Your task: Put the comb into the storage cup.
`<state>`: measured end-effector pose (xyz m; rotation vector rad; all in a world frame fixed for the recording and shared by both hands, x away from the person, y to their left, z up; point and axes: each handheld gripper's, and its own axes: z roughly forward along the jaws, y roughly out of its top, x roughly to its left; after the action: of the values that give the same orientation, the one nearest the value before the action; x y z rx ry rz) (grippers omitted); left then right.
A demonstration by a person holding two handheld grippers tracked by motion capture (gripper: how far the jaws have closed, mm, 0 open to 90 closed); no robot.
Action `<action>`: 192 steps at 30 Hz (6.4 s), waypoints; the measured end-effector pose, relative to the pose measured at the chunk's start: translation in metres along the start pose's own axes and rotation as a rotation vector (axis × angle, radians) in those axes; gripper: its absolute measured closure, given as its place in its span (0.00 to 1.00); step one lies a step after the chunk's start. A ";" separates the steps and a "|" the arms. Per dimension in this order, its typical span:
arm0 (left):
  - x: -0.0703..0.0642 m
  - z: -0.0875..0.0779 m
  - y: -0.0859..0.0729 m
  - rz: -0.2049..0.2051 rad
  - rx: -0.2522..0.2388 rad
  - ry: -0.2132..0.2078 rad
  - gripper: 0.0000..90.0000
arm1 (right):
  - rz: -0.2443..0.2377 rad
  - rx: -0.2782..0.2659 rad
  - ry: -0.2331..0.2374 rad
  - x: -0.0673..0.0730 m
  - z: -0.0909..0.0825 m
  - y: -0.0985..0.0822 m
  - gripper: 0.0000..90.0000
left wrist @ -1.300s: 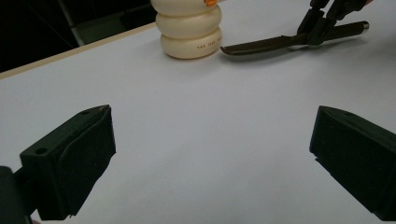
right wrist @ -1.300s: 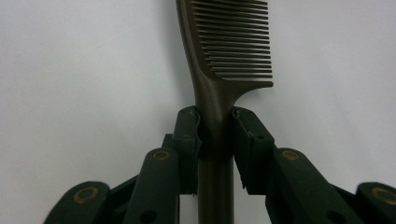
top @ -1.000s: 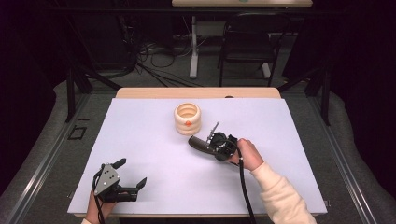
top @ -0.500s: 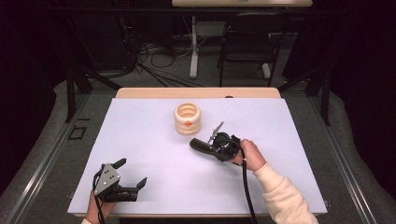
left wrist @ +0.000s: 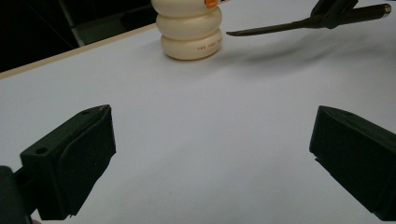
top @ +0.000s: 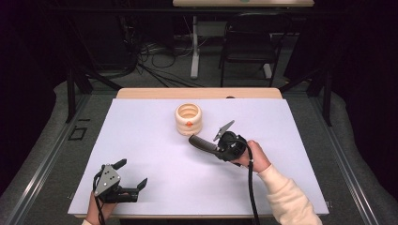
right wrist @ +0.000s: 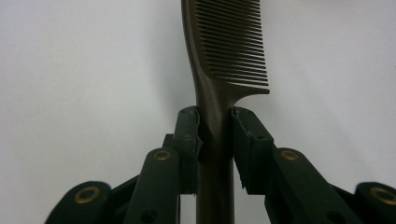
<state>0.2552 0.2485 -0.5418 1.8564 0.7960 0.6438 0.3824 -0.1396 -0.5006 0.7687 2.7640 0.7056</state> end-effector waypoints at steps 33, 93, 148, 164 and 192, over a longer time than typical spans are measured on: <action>0.000 0.000 0.000 -0.001 -0.001 0.005 0.00 | 0.067 -0.348 -0.030 -0.003 -0.027 -0.027 0.80; 0.001 0.000 0.000 -0.011 -0.013 0.004 0.00 | 0.031 -0.626 -0.182 -0.001 -0.019 0.018 0.80; 0.000 0.000 0.001 -0.011 -0.029 -0.004 0.00 | 0.044 -0.814 -0.192 -0.026 -0.001 0.078 0.80; 0.000 0.001 0.001 -0.009 -0.027 -0.008 0.00 | 0.048 -0.876 -0.200 -0.032 0.009 0.095 0.80; 0.001 0.001 0.001 -0.012 -0.026 -0.015 0.00 | 0.037 -0.917 -0.200 -0.043 0.041 0.128 0.80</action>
<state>0.2569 0.2484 -0.5417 1.8293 0.7850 0.6287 0.4873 -0.0496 -0.4708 0.6136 1.9056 1.6074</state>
